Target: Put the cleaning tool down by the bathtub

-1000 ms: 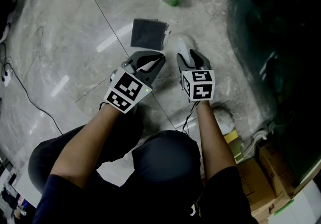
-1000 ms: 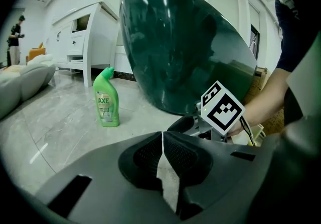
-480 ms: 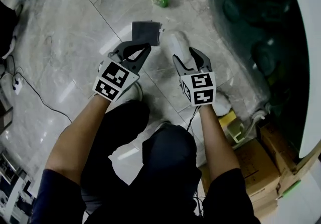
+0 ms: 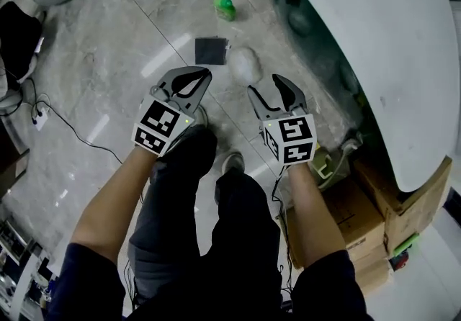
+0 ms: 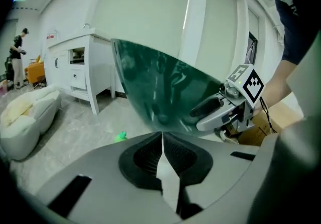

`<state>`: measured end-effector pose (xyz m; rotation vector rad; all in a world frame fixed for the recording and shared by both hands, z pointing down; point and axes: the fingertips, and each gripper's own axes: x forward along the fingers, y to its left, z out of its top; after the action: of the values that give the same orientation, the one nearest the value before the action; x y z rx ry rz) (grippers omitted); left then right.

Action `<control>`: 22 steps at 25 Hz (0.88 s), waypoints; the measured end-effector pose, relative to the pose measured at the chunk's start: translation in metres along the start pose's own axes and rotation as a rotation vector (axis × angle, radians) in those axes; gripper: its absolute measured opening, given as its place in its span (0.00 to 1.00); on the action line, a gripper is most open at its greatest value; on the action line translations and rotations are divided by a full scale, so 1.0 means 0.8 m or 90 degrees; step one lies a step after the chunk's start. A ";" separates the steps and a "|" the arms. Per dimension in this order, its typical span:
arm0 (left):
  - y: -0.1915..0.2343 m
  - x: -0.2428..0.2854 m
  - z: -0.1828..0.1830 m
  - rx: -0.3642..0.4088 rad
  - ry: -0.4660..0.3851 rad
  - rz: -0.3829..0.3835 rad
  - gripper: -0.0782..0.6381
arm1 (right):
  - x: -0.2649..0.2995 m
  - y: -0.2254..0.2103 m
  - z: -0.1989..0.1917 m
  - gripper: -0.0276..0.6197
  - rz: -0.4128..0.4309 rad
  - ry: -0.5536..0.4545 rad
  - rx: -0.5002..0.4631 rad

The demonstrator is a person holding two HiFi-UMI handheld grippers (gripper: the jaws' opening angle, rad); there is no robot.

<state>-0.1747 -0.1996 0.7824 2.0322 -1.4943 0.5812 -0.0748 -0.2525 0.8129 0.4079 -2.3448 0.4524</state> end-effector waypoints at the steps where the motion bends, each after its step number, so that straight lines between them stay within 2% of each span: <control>1: -0.006 -0.016 0.024 0.001 -0.012 0.001 0.16 | -0.017 0.005 0.020 0.45 -0.001 -0.007 0.000; 10: -0.054 -0.157 0.214 0.023 -0.105 0.016 0.16 | -0.183 0.059 0.187 0.45 -0.014 -0.087 -0.021; 17: -0.101 -0.255 0.337 0.062 -0.153 0.010 0.16 | -0.332 0.089 0.290 0.45 -0.044 -0.173 0.028; 22: -0.136 -0.296 0.416 0.088 -0.192 -0.020 0.16 | -0.421 0.104 0.355 0.44 -0.072 -0.238 0.041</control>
<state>-0.1320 -0.2203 0.3626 2.3286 -1.6274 0.3864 -0.0377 -0.2452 0.3665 0.7040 -2.6520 0.4271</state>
